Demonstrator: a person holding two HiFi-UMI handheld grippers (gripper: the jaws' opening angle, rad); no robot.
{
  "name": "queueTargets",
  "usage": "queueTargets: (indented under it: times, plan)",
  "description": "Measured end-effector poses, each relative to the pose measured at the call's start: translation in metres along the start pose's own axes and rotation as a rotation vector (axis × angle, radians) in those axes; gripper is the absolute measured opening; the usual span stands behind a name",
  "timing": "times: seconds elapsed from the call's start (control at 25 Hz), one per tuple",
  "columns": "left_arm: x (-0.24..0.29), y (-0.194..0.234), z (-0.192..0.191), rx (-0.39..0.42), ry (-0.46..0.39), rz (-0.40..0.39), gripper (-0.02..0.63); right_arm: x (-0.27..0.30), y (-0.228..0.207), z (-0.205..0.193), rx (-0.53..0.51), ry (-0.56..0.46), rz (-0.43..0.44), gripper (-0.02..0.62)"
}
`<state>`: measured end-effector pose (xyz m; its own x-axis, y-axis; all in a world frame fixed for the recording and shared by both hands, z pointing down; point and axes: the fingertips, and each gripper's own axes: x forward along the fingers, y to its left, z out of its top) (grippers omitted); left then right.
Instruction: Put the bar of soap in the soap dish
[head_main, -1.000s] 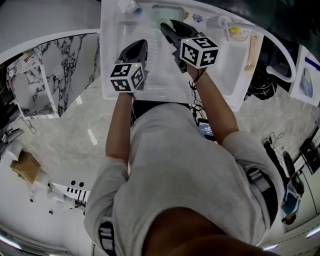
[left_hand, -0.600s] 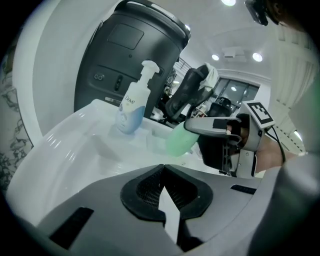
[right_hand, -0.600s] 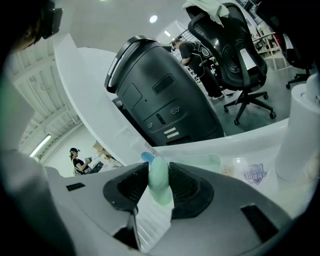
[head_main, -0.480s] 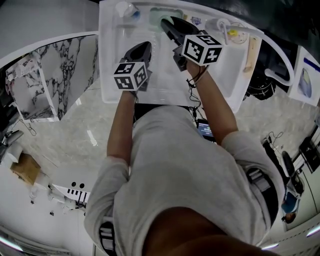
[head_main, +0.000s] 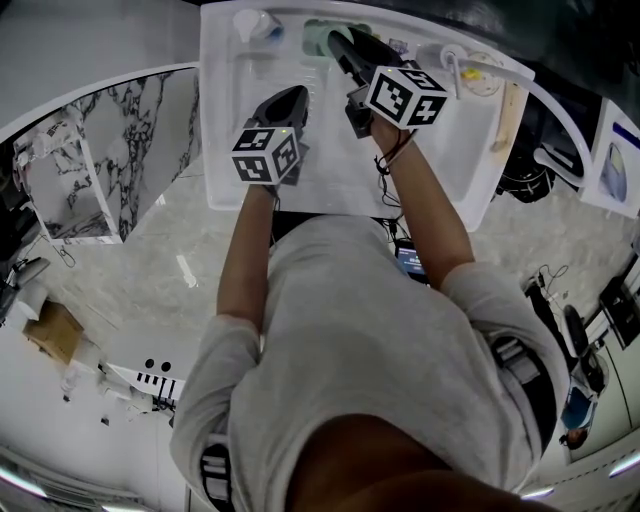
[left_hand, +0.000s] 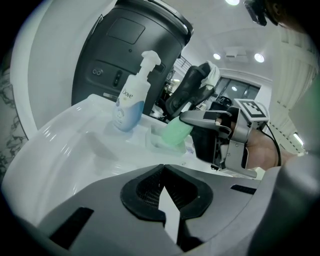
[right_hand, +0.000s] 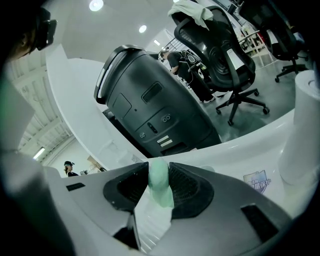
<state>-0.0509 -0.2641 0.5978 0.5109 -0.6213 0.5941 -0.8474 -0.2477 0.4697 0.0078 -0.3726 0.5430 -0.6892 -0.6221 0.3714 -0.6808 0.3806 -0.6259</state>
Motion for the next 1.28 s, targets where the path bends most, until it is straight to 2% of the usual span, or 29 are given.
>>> queueTargets:
  times: [0.32, 0.64, 0.92, 1.28]
  plan:
    - [0.000, 0.004, -0.001, -0.002, 0.008, 0.011, 0.018, 0.002, -0.011, -0.003, 0.039, -0.031, -0.049, 0.127]
    - [-0.005, 0.010, 0.000, -0.011, 0.007, 0.027, 0.018, 0.000, -0.020, -0.010, 0.027, -0.035, -0.121, 0.129]
    - [0.002, 0.006, -0.002, -0.022, 0.015, 0.016, 0.018, -0.003, -0.024, -0.011, -0.029, -0.024, -0.163, 0.130]
    - [0.014, -0.001, -0.007, -0.026, 0.040, -0.016, 0.018, -0.011, -0.031, -0.017, -0.153, 0.074, -0.219, 0.133]
